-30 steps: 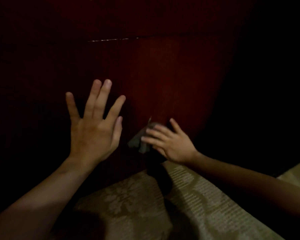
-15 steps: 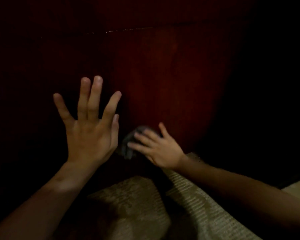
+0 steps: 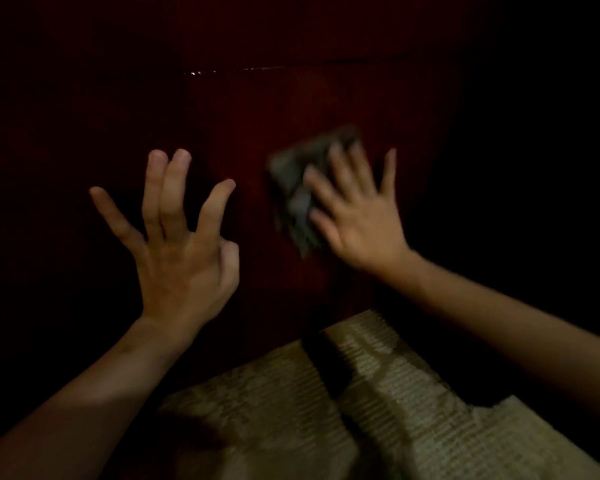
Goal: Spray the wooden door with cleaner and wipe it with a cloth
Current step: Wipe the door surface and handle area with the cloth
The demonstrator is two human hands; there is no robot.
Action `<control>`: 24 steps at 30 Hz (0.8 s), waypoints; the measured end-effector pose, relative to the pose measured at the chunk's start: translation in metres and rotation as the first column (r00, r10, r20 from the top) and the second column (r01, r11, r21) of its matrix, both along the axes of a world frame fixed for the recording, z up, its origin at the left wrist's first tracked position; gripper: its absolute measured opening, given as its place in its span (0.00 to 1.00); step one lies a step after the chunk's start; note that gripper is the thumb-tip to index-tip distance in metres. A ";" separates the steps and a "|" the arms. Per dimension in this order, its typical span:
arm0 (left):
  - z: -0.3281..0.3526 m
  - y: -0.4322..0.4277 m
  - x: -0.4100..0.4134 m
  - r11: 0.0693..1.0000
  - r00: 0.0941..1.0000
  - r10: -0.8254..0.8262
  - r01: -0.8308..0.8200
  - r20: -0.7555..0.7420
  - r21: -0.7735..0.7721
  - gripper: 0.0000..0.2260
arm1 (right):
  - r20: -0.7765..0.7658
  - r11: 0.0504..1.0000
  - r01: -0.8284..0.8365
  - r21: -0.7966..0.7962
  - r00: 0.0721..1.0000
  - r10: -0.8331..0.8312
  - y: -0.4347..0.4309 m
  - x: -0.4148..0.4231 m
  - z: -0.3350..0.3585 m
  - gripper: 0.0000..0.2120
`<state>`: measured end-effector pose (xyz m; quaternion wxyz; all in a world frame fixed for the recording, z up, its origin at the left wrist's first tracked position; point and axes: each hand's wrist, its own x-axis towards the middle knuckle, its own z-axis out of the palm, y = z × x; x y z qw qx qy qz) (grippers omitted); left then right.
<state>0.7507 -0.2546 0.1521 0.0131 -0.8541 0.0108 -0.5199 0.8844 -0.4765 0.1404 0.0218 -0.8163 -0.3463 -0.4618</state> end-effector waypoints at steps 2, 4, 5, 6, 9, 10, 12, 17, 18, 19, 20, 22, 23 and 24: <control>-0.001 -0.005 0.004 1.000 1.000 0.005 -0.005 -0.003 -0.009 0.27 | -0.008 0.977 0.076 0.198 0.997 -0.075 0.002 0.008 0.052 0.29; -0.007 -0.010 0.007 1.000 0.999 -0.004 0.004 -0.040 -0.002 0.29 | -0.019 0.951 0.083 0.299 0.997 -0.081 0.004 0.011 0.068 0.29; -0.011 -0.012 0.009 1.000 0.998 -0.014 0.015 -0.068 0.002 0.30 | -0.016 0.952 0.078 0.295 0.997 -0.076 0.004 0.013 0.059 0.29; -0.014 -0.014 0.010 1.000 0.995 -0.017 0.018 -0.093 0.010 0.31 | -0.018 0.963 0.069 0.261 0.998 -0.067 0.005 0.013 0.038 0.29; -0.022 -0.017 0.015 0.999 0.993 0.017 -0.012 -0.119 0.040 0.32 | -0.102 1.000 0.002 0.021 0.995 0.000 -0.006 0.007 -0.062 0.28; -0.023 -0.017 0.016 0.999 0.993 0.027 -0.023 -0.113 0.044 0.33 | -0.136 0.998 -0.018 -0.065 0.991 0.009 -0.014 0.004 -0.097 0.29; -0.024 -0.017 0.020 0.998 0.993 0.043 -0.037 -0.111 0.058 0.34 | -0.225 0.982 -0.026 -0.189 0.974 -0.018 -0.033 -0.001 -0.160 0.29; -0.031 -0.016 0.025 0.996 0.989 0.062 -0.054 -0.134 0.064 0.37 | -0.450 0.919 0.018 -0.394 0.868 -0.210 -0.066 -0.024 -0.252 0.28; -0.031 -0.015 0.026 0.997 0.988 0.050 -0.042 -0.144 0.057 0.38 | -0.474 0.919 0.036 -0.393 0.848 -0.236 -0.066 -0.028 -0.259 0.27; -0.031 -0.015 0.026 0.998 0.987 0.042 -0.034 -0.154 0.050 0.38 | -0.495 0.922 0.048 -0.385 0.832 -0.250 -0.066 -0.031 -0.263 0.27; -0.030 -0.015 0.027 0.998 0.986 0.041 -0.034 -0.160 0.045 0.38 | -0.513 0.925 0.057 -0.376 0.818 -0.258 -0.066 -0.033 -0.265 0.27; -0.029 -0.016 0.026 1.000 0.988 0.030 -0.028 -0.153 0.014 0.35 | -0.530 0.935 0.069 -0.348 0.808 -0.257 -0.066 -0.034 -0.262 0.26; -0.028 -0.018 0.026 1.000 0.989 0.003 -0.005 -0.150 -0.012 0.33 | -0.529 0.945 0.079 -0.316 0.812 -0.245 -0.067 -0.033 -0.256 0.26; -0.028 -0.021 0.026 0.999 0.988 -0.026 0.023 -0.153 -0.026 0.31 | -0.529 0.957 0.096 -0.272 0.816 -0.232 -0.066 -0.032 -0.246 0.26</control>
